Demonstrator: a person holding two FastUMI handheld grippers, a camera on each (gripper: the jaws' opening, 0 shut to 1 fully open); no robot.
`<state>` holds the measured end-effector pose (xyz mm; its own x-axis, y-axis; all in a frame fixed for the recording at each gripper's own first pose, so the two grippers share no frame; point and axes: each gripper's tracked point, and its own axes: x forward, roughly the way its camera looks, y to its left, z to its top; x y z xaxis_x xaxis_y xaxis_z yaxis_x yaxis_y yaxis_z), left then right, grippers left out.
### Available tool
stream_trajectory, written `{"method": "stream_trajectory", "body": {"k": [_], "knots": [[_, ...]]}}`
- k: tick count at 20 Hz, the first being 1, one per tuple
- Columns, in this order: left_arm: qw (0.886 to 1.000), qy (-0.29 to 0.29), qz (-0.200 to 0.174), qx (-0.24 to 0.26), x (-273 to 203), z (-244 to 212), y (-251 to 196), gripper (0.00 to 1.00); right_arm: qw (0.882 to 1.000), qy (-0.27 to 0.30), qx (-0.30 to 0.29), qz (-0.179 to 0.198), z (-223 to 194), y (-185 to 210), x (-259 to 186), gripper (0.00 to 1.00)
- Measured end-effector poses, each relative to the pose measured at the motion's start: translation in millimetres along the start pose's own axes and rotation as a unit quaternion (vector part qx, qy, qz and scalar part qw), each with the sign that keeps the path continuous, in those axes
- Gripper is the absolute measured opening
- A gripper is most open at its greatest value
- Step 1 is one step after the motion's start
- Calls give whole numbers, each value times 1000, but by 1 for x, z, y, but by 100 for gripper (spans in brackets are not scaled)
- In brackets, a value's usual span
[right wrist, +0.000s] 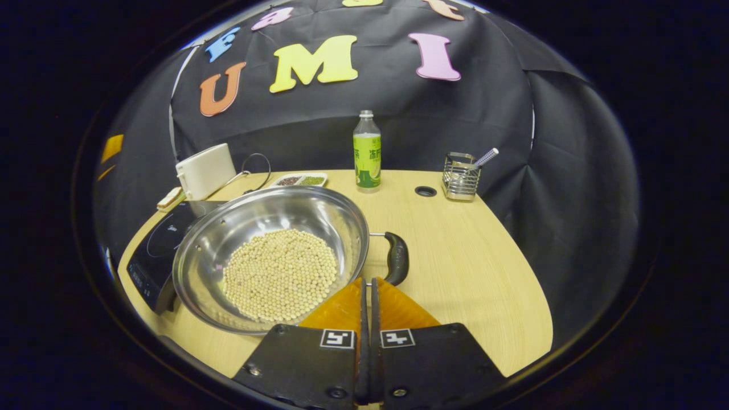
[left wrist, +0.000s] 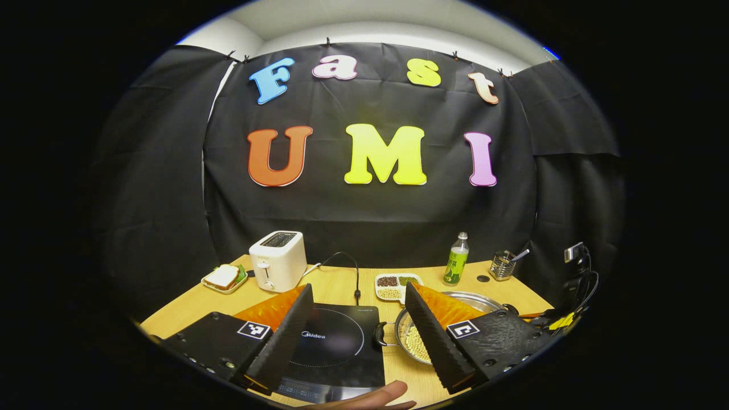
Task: First push the handle of the pot to place it horizontally, then grasp the pot with both hands and set it on the induction cooktop.
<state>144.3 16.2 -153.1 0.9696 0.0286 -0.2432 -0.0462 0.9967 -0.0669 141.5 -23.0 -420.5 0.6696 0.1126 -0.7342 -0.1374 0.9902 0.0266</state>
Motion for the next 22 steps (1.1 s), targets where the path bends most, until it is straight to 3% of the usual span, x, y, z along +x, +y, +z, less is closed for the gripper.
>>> {"method": "stream_trajectory", "body": {"k": [10,15,17,19,22], "knots": [[998,61,-27,2,35,-42,-30,97,999,-30,10,17,33,6,-15,1],[993,114,-42,-1,53,-74,-47,97,999,-27,8,22,39,7,-8,10],[990,131,-44,0,58,-86,-51,97,999,-25,12,27,41,9,-5,19],[987,150,-50,-10,65,-96,-58,96,999,-26,15,16,46,4,-2,38],[981,185,-61,-23,71,-114,-66,97,1000,-11,12,-2,44,-2,10,94]]}}
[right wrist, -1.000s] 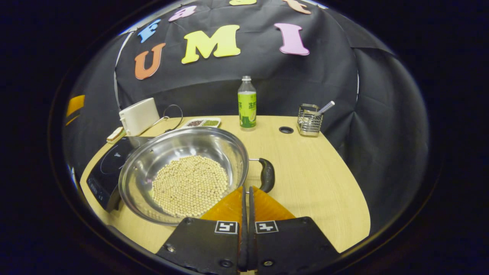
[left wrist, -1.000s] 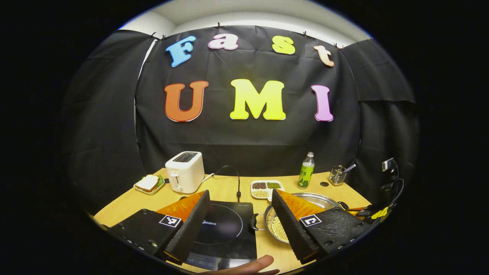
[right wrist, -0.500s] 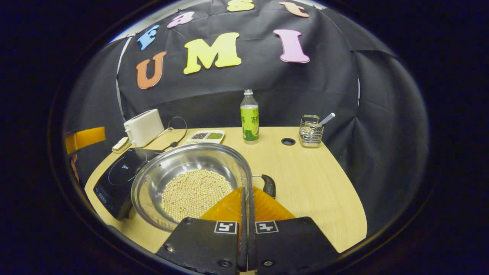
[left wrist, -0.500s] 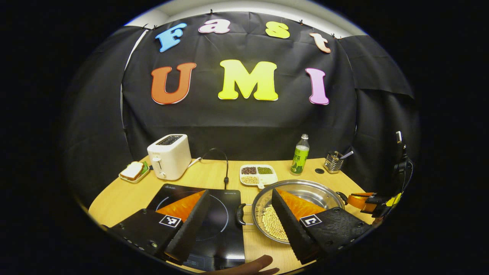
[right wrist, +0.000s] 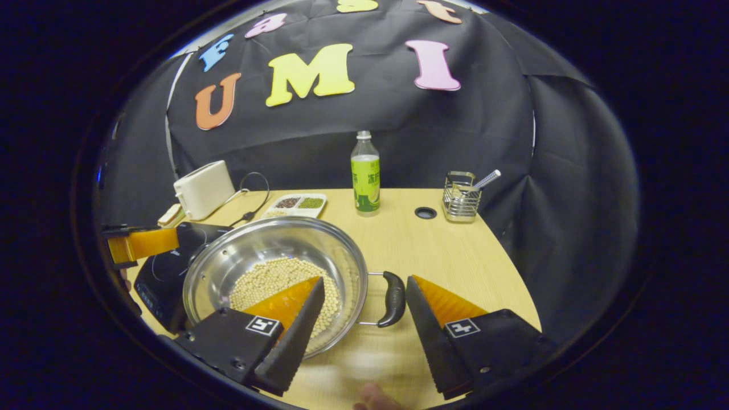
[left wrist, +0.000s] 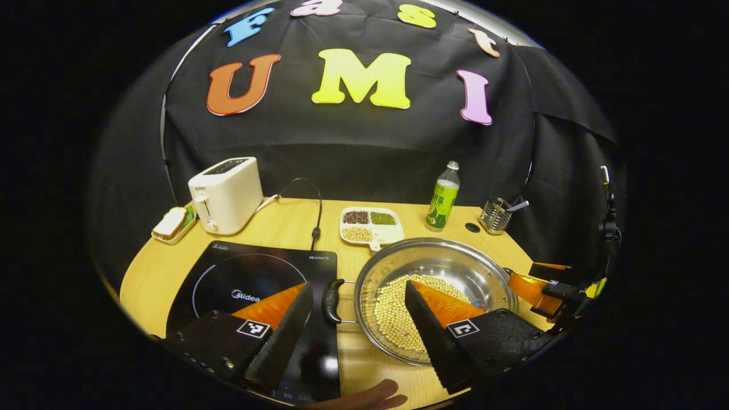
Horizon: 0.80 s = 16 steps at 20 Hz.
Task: First push the handle of the pot to place it horizontally, then grasp the pot with both hands and set it on the induction cooktop.
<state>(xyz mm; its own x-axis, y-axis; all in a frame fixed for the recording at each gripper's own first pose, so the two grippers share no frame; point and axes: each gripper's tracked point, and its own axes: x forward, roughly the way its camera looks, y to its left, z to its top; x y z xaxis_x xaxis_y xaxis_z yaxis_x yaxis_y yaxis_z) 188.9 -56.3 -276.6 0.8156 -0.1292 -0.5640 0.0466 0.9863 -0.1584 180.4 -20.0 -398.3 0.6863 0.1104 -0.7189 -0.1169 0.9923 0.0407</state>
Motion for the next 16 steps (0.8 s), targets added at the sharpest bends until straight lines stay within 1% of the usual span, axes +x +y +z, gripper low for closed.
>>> {"method": "stream_trajectory", "body": {"k": [1,2,3,8,10,12,14,15,16], "knots": [[1000,9,-1,0,4,-5,-2,97,1000,5,5,4,-1,2,3,94],[1000,18,0,1,9,-9,-1,97,1000,10,6,8,-2,3,5,88],[1000,25,3,2,14,-13,0,97,1000,13,3,10,-3,4,8,88],[998,66,18,0,32,-33,9,96,999,20,2,-26,-6,-16,23,88],[997,69,31,2,39,-36,18,97,999,14,29,-38,-6,-23,29,89],[997,76,28,3,46,-40,21,95,998,11,53,-36,-7,-24,32,88],[997,76,24,-5,53,-38,24,95,998,16,58,-36,-11,-26,37,88],[996,81,18,-9,55,-40,22,84,998,18,56,-34,-12,-25,38,88],[996,88,7,-11,57,-44,19,95,998,18,56,-29,-12,-23,39,87]]}}
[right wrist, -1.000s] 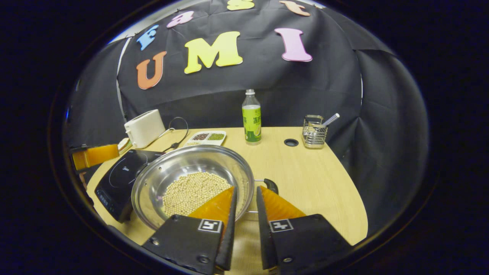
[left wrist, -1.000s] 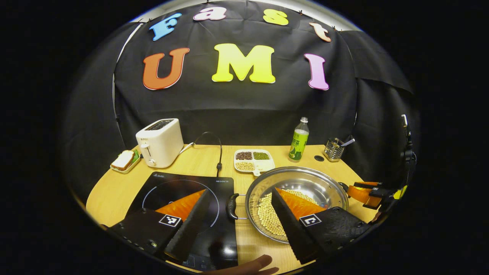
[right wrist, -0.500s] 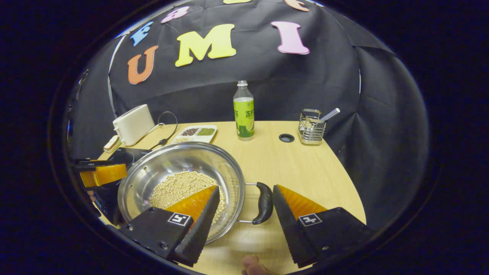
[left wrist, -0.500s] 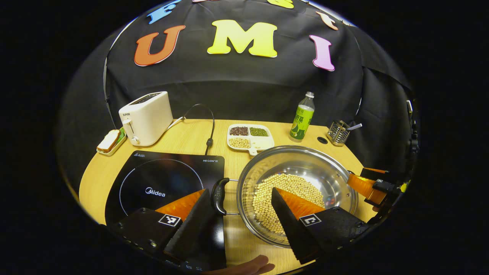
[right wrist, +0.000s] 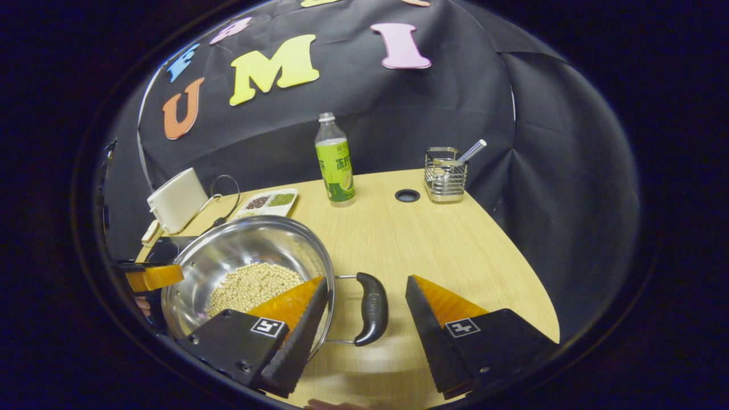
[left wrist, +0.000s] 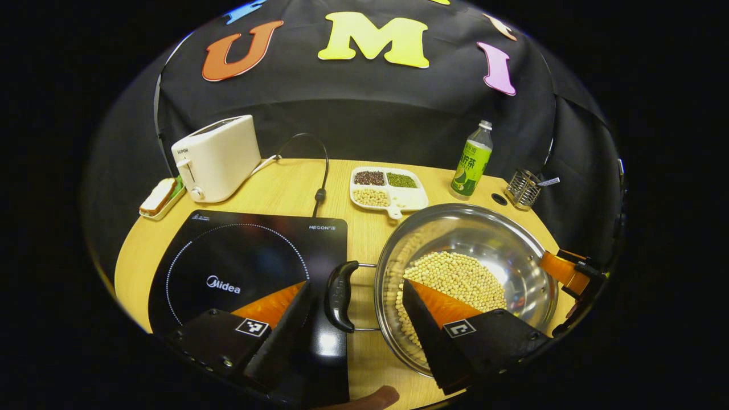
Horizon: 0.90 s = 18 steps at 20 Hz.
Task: First push the handle of the pot to place it horizontally, then grasp the pot with both hands and set it on the induction cooktop.
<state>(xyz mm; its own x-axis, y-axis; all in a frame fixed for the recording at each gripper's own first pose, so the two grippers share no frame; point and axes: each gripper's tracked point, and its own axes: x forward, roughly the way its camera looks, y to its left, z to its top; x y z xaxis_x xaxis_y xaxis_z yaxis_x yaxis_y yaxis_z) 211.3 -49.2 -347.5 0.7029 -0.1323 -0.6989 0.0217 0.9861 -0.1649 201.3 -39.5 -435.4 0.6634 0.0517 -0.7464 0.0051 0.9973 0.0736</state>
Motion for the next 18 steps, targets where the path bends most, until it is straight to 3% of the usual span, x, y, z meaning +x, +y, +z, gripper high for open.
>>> {"method": "stream_trajectory", "body": {"k": [2,3,4,5,6,8,9,10,11,12,18], "knots": [[1000,8,1,8,0,-2,0,97,1000,-7,3,5,4,3,2,86],[1000,11,-1,8,2,-3,3,92,1000,-6,2,7,2,4,3,83],[1000,7,-5,4,4,-1,3,67,1000,-2,1,9,1,5,4,79],[1000,7,-8,1,4,-1,4,67,1000,0,2,8,0,5,5,77],[1000,8,-2,1,4,0,8,82,1000,1,2,7,0,4,6,75],[1000,9,-2,2,5,-1,7,50,1000,2,4,10,-1,6,6,74],[1000,9,-4,3,7,-1,7,61,1000,4,6,15,-1,8,7,78],[1000,9,-5,3,5,-1,8,59,1000,5,4,13,0,8,2,70],[1000,8,-7,3,5,0,8,68,1000,8,-4,14,-3,8,7,67],[1000,8,-7,3,6,-1,7,59,1000,10,-5,14,-4,7,7,65],[1000,12,-9,9,7,0,8,58,1000,26,-13,3,-6,7,8,66]]}}
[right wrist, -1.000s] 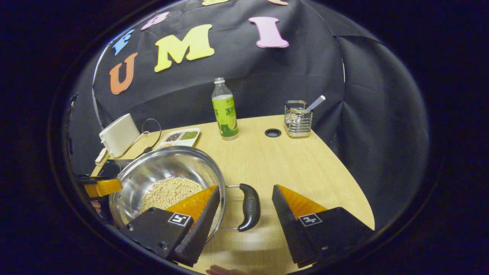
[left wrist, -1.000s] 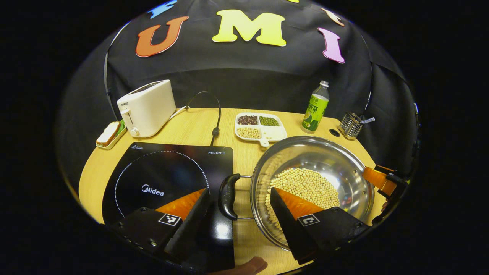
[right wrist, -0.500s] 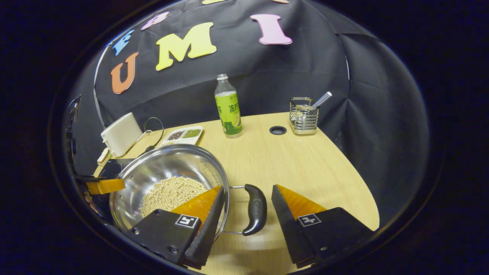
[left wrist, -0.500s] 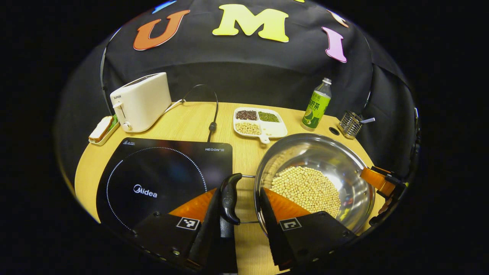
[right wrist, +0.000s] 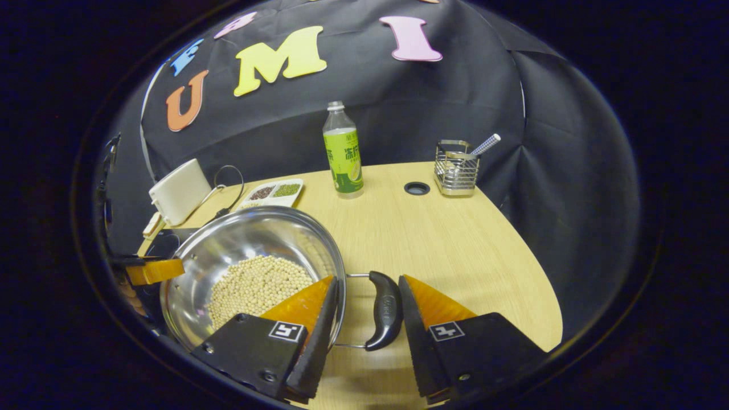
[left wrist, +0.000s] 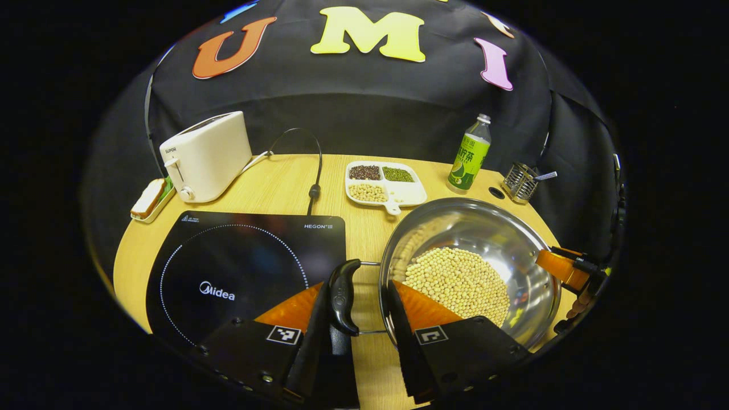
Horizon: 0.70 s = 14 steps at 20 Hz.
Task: First push the handle of the pot to place it horizontally, then grasp the pot with both hands and set it on the induction cooktop.
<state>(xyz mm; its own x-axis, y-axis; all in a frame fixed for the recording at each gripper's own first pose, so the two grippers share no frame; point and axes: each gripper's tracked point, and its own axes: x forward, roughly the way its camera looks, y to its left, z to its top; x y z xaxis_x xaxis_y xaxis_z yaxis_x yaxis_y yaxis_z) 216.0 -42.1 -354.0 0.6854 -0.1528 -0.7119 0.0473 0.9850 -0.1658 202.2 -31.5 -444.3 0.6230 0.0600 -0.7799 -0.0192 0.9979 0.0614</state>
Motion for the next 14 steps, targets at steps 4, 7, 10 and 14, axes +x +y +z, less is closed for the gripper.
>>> {"method": "stream_trajectory", "body": {"k": [4,7,10,14], "knots": [[1000,7,14,2,-5,1,-1,56,1000,14,-4,-1,-3,1,-6,63],[1000,10,17,6,-12,-3,-4,55,1000,21,1,4,-8,-1,-12,61],[1000,7,15,11,-22,-1,-10,55,1000,15,-4,2,-3,-4,-26,60],[1000,-11,6,3,-39,14,-17,55,1000,-8,-15,-3,17,-6,-52,60]]}}
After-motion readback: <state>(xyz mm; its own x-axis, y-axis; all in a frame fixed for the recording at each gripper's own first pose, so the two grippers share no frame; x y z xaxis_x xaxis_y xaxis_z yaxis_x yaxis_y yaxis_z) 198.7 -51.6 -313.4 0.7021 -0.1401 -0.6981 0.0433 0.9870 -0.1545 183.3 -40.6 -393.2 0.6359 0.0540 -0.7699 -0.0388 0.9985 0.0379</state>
